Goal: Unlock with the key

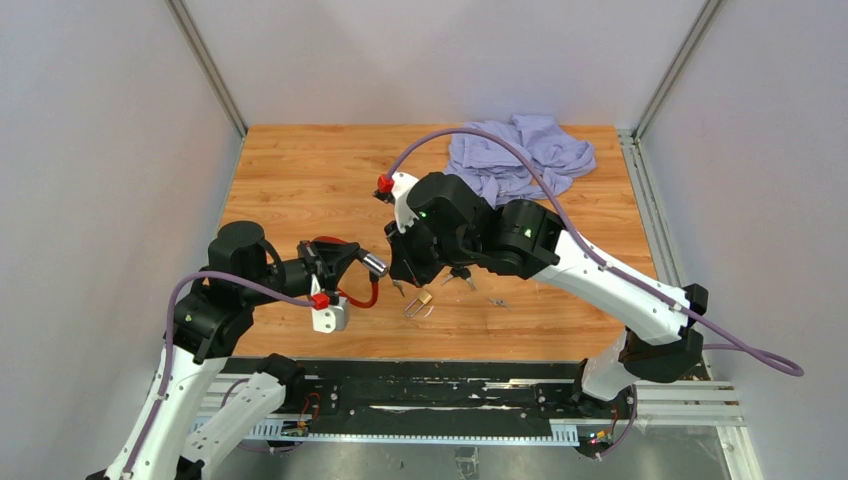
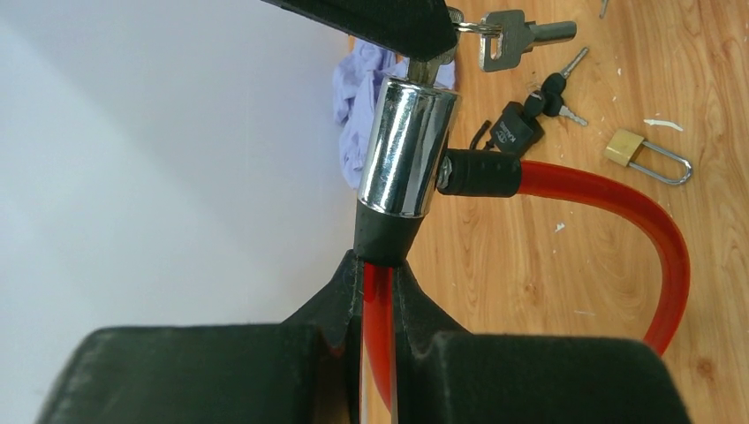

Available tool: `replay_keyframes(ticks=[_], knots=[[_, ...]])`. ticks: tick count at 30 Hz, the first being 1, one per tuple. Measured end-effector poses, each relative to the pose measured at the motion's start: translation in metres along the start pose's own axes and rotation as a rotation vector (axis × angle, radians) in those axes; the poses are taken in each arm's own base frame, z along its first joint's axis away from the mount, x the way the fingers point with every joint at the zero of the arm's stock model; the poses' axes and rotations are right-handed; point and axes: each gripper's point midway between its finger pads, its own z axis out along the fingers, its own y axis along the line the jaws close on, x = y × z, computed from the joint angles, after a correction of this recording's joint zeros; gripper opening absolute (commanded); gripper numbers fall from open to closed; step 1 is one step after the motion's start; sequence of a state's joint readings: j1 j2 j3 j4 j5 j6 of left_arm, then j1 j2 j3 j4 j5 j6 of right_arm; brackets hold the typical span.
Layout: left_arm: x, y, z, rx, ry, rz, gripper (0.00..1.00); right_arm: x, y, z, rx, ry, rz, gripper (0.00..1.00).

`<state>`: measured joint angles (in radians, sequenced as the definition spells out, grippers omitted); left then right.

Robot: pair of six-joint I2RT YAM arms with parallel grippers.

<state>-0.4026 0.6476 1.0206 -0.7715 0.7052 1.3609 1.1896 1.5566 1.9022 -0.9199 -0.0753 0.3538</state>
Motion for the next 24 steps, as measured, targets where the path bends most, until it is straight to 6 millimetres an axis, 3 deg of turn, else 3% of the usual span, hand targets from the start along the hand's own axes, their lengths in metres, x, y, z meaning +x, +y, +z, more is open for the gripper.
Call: replay_keyframes(ticks=[6,7,8,13,15,19,24], knots=[[-0.003,0.003,-0.001,-0.01,-0.009,0.011,0.0,-0.003,-0.001,-0.002,-0.009,-0.013,0.021,0.01],[-0.003,0.003,-0.001,-0.01,-0.01,0.012,0.0,-0.004,-0.002,-0.002,-0.015,-0.017,0.027,0.05],[-0.003,0.003,-0.001,-0.011,-0.011,0.009,0.0,-0.004,-0.002,-0.002,-0.024,-0.019,0.033,0.17],[-0.003,0.011,0.001,-0.049,-0.012,-0.053,0.0,-0.01,-0.011,-0.003,-0.088,-0.074,0.093,0.56],[0.0,0.019,0.002,-0.083,0.003,-0.095,0.0,-0.008,-0.022,-0.005,-0.079,-0.103,0.101,0.65],[0.013,0.027,0.005,-0.12,0.05,-0.196,0.0,0.002,-0.03,-0.02,-0.063,-0.162,0.086,0.71],[0.023,0.026,0.009,-0.127,0.085,-0.287,0.01,0.009,-0.032,-0.046,-0.075,-0.29,0.054,0.69]])
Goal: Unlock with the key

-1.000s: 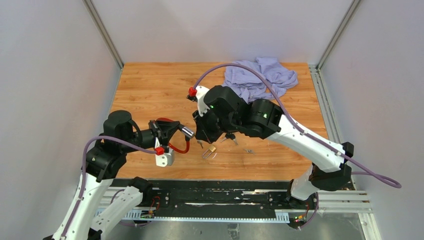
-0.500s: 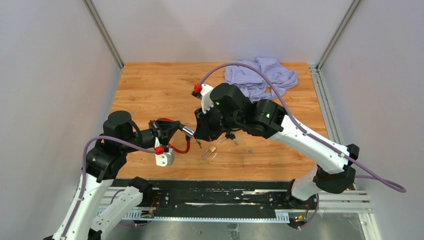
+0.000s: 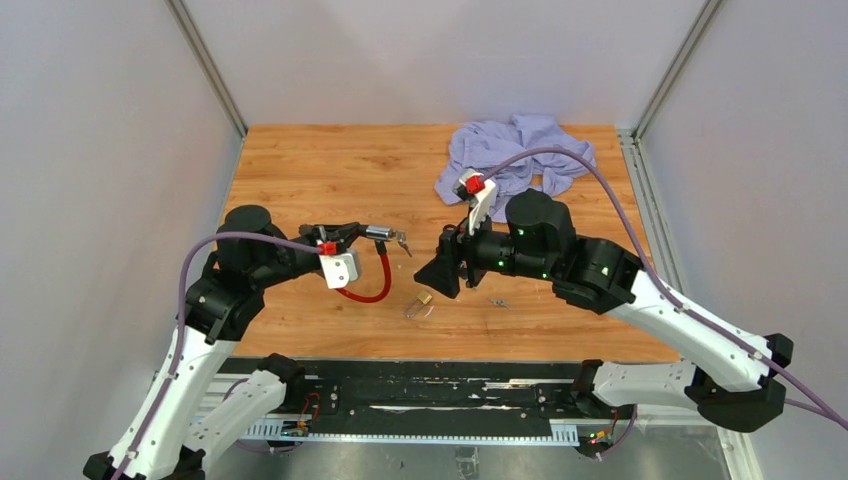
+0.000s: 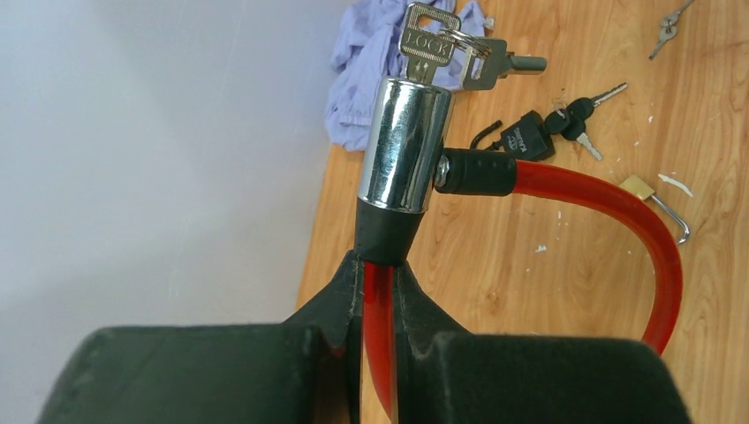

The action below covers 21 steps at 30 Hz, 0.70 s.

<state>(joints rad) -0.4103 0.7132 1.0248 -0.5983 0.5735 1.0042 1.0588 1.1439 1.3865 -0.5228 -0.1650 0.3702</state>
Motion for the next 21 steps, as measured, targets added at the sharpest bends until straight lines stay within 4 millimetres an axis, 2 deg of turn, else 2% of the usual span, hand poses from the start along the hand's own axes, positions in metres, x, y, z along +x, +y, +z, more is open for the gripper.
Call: replay_keyframes(ticks=[2,5,8,11,15,21], knots=[[0.003,0.0,0.001,-0.002,0.012,-0.025,0.0,-0.003,0.001,-0.003,-0.015,-0.042,-0.009,0.69],[0.002,0.003,0.001,-0.01,0.017,-0.049,0.0,-0.004,0.0,0.005,-0.023,-0.061,-0.021,0.67],[-0.002,0.007,0.0,-0.019,0.011,-0.063,0.0,-0.002,-0.003,0.025,-0.025,-0.049,-0.032,0.65],[-0.004,0.008,-0.001,-0.023,0.005,-0.07,0.0,0.007,-0.005,0.05,-0.026,-0.018,-0.049,0.58],[-0.006,0.007,-0.002,-0.021,-0.002,-0.087,0.01,0.013,-0.004,0.068,-0.033,-0.014,-0.074,0.53],[-0.016,0.015,-0.006,-0.033,-0.019,-0.105,0.0,0.027,-0.015,0.082,-0.005,-0.041,-0.083,0.43]])
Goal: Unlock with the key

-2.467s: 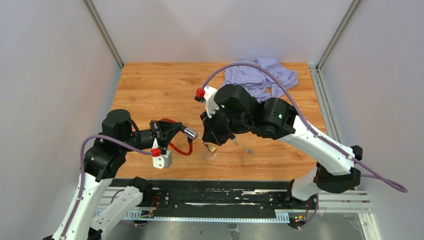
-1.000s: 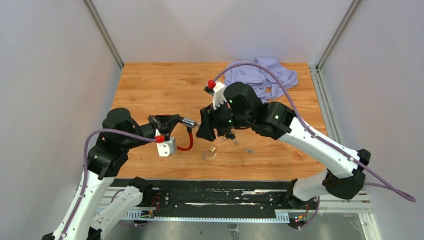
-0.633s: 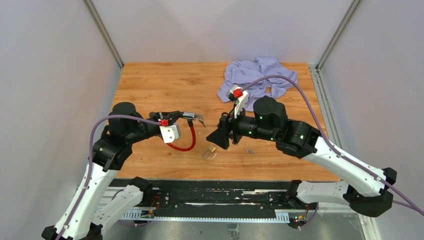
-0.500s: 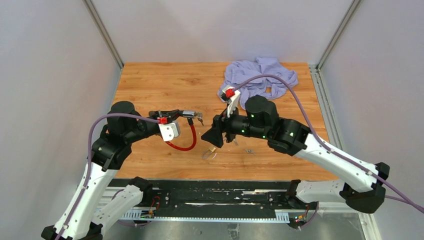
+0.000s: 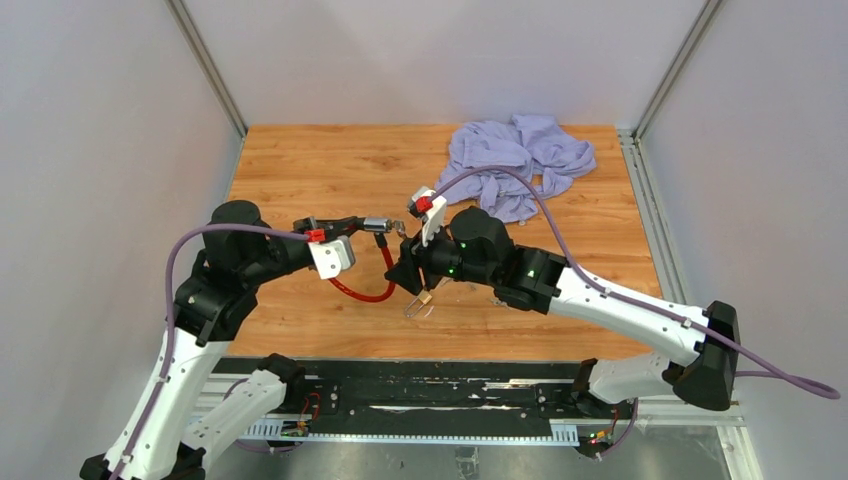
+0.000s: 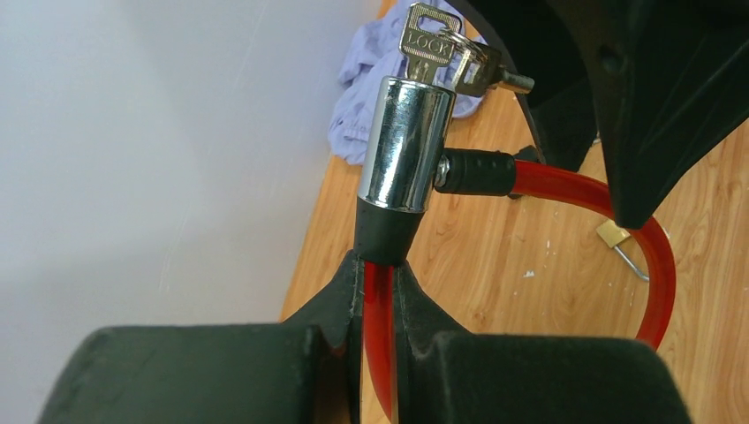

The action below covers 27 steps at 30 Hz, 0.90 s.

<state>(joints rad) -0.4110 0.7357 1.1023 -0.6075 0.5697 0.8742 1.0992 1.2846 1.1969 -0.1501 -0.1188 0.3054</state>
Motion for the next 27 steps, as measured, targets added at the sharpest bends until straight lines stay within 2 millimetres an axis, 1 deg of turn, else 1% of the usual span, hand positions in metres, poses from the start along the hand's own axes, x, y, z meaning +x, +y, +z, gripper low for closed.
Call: replay_keyframes(ticks=[3,7,9,10,11,13,14,15,16,17,18,20,22,24,27], knots=[[-0.004,0.001,-0.001,-0.003,-0.01,-0.015,0.0,0.01,-0.008,0.004,0.022,-0.016,0.002,0.38],[-0.006,-0.001,-0.001,0.003,-0.017,-0.046,0.0,0.016,-0.012,0.002,0.025,-0.072,0.001,0.25],[-0.007,-0.002,0.0,0.011,-0.023,-0.062,0.0,0.01,-0.012,0.0,0.023,-0.111,-0.005,0.14],[-0.007,-0.003,0.0,0.015,-0.028,-0.07,0.0,0.007,-0.012,-0.001,0.023,-0.127,-0.01,0.06],[-0.008,-0.003,0.001,0.015,-0.031,-0.077,0.0,0.003,-0.012,-0.003,0.023,-0.142,-0.017,0.01],[-0.011,-0.001,0.001,0.008,-0.039,-0.089,0.03,-0.001,-0.01,-0.006,0.018,-0.16,-0.027,0.01],[-0.013,0.0,0.001,0.006,-0.047,-0.095,0.12,-0.002,-0.008,-0.007,0.012,-0.167,-0.032,0.01],[-0.015,0.0,0.001,0.006,-0.055,-0.103,0.29,-0.003,-0.006,-0.009,0.008,-0.178,-0.037,0.01],[-0.017,0.0,0.001,0.01,-0.063,-0.114,0.49,-0.004,-0.005,-0.011,0.004,-0.187,-0.041,0.01],[-0.019,-0.001,0.001,0.012,-0.071,-0.127,0.73,-0.004,-0.004,-0.015,-0.003,-0.197,-0.047,0.01],[-0.022,-0.002,0.001,0.017,-0.082,-0.156,0.87,-0.003,-0.003,-0.018,-0.004,-0.203,-0.052,0.01],[-0.027,-0.003,0.001,0.02,-0.103,-0.2,1.0,-0.004,-0.003,-0.025,-0.008,-0.215,-0.061,0.01],[-0.032,-0.004,0.002,0.026,-0.124,-0.262,0.98,-0.005,-0.002,-0.034,-0.013,-0.23,-0.074,0.01],[-0.037,-0.01,0.002,0.05,-0.148,-0.323,0.98,-0.005,0.0,-0.043,-0.024,-0.247,-0.087,0.01],[-0.041,-0.021,0.006,0.1,-0.173,-0.409,0.98,-0.01,0.005,-0.055,-0.047,-0.274,-0.106,0.01]])
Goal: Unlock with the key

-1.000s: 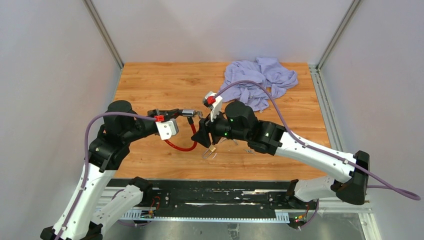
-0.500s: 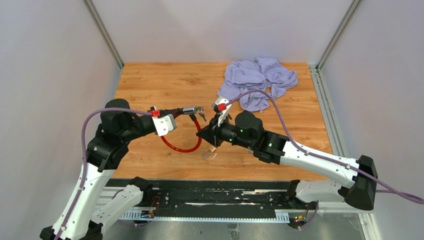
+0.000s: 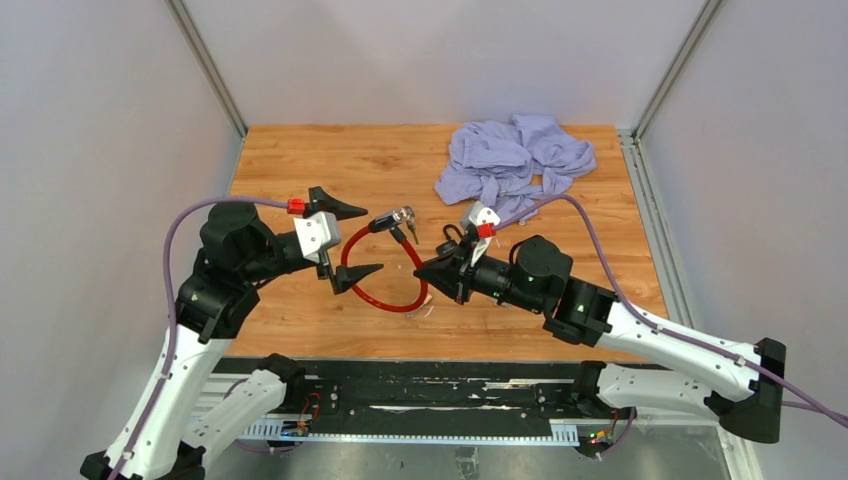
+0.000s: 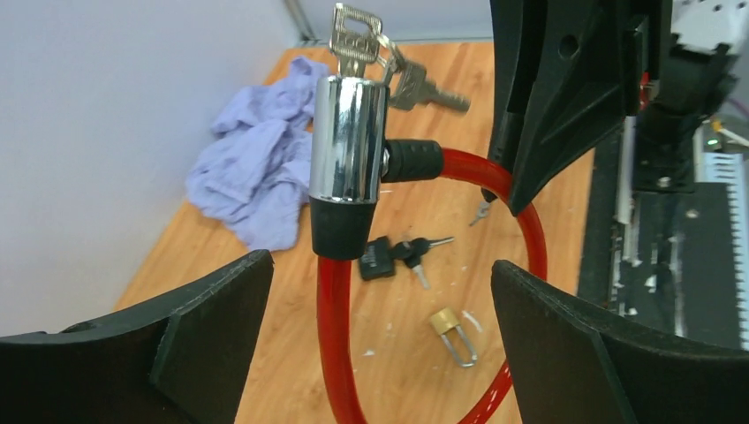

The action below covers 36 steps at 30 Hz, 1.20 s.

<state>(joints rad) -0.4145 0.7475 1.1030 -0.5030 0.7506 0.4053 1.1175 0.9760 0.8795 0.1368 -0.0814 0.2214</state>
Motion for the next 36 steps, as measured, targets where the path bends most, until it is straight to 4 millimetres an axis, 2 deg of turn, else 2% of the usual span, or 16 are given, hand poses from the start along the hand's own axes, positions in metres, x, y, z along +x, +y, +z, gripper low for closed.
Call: replay_keyframes(ticks=[5,7,11,14,18,19,25,27,30,31,32,34,36], knots=[[0.005,-0.01,0.009,0.075,0.001,-0.099,0.99,-0.013,0.009,-0.011,-0.046,-0.036,-0.018,0.01],[0.007,-0.011,0.012,0.092,0.007,-0.128,0.96,-0.015,0.012,-0.013,-0.06,-0.042,-0.022,0.01],[0.01,-0.015,0.017,0.135,0.012,-0.174,0.81,-0.013,0.015,-0.014,-0.079,-0.033,-0.025,0.01],[0.003,-0.02,0.018,0.178,0.0,-0.188,0.67,-0.01,0.015,-0.014,-0.082,-0.023,-0.024,0.01],[-0.007,-0.028,0.015,0.236,-0.01,-0.186,0.43,-0.005,0.014,-0.014,-0.078,-0.008,-0.023,0.01],[-0.008,-0.029,0.014,0.244,-0.006,-0.181,0.4,-0.003,0.014,-0.015,-0.078,0.001,-0.022,0.01],[0.0,-0.034,0.008,0.269,0.036,-0.148,0.41,0.001,0.014,-0.018,-0.075,0.017,-0.023,0.01],[0.004,-0.036,0.007,0.271,0.05,-0.149,0.31,0.0,0.014,-0.019,-0.072,0.017,-0.023,0.01],[0.007,-0.037,0.005,0.267,0.061,-0.139,0.02,0.001,0.014,-0.021,-0.073,0.02,-0.024,0.01],[0.007,-0.037,0.004,0.267,0.062,-0.138,0.01,0.001,0.014,-0.021,-0.074,0.022,-0.023,0.01],[0.007,-0.037,0.004,0.266,0.064,-0.134,0.0,0.001,0.014,-0.021,-0.075,0.022,-0.023,0.06],[0.009,-0.037,0.004,0.265,0.071,-0.135,0.01,0.002,0.014,-0.021,-0.076,0.025,-0.023,0.24],[0.011,-0.038,0.004,0.269,0.08,-0.144,0.0,0.004,0.014,-0.021,-0.077,0.036,-0.02,0.38]])
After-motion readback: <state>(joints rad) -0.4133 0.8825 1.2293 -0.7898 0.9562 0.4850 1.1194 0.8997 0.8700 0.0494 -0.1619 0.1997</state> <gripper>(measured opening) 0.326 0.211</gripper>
